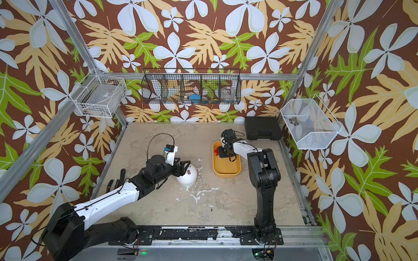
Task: Cover the protruding screws with screw protection sleeves
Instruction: Pick up the screw protection sleeve from the storage box.
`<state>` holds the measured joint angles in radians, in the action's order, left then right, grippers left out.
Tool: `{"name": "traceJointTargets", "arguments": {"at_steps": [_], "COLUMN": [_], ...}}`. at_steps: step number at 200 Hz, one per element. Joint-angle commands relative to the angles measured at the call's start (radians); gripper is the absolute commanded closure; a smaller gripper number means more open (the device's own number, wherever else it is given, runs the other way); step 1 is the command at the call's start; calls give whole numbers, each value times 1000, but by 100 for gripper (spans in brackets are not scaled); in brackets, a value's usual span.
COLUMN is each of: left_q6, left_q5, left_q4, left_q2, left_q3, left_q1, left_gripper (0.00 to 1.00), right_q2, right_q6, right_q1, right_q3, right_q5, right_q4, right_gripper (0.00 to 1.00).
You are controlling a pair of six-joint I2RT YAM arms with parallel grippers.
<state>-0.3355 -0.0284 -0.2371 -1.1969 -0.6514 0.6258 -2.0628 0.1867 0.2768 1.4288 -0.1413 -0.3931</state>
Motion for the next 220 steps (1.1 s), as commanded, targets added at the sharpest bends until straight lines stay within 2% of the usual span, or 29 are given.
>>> {"name": "traceJointTargets", "arguments": {"at_steps": [1, 32, 57, 76, 109, 135, 160, 192, 220], "left_q6": [3, 1, 2, 1, 1, -23, -47, -99, -123], "left_q5": [-8, -13, -11, -14, -5, -1, 0, -103, -226], "left_q4": [-22, -22, -26, -22, -24, -37, -68, -186, -322], "left_q2": [-1, -4, -6, -6, -1, 8, 51, 129, 195], "left_q3": [-5, -9, -10, -14, -10, -6, 12, 91, 186], "left_q1": [2, 2, 1, 1, 2, 2, 0, -44, -88], "left_gripper": [25, 26, 26, 26, 26, 26, 27, 28, 29], "right_q2": [16, 37, 31, 20, 43, 115, 264, 488, 654], "right_q6": [7, 10, 16, 18, 26, 44, 65, 97, 83], "right_q1": [4, 10, 10, 10, 10, 12, 31, 68, 98], "right_q3": [-13, -45, -47, -35, -45, -77, -162, -342, -491], "right_q5": [10, 18, 19, 29, 43, 22, 3, -147, -409], "right_q4": [-21, -9, 16, 9, 25, 49, 108, 216, 345], "right_gripper": [65, 67, 79, 83, 96, 100, 100, 100, 100]}}
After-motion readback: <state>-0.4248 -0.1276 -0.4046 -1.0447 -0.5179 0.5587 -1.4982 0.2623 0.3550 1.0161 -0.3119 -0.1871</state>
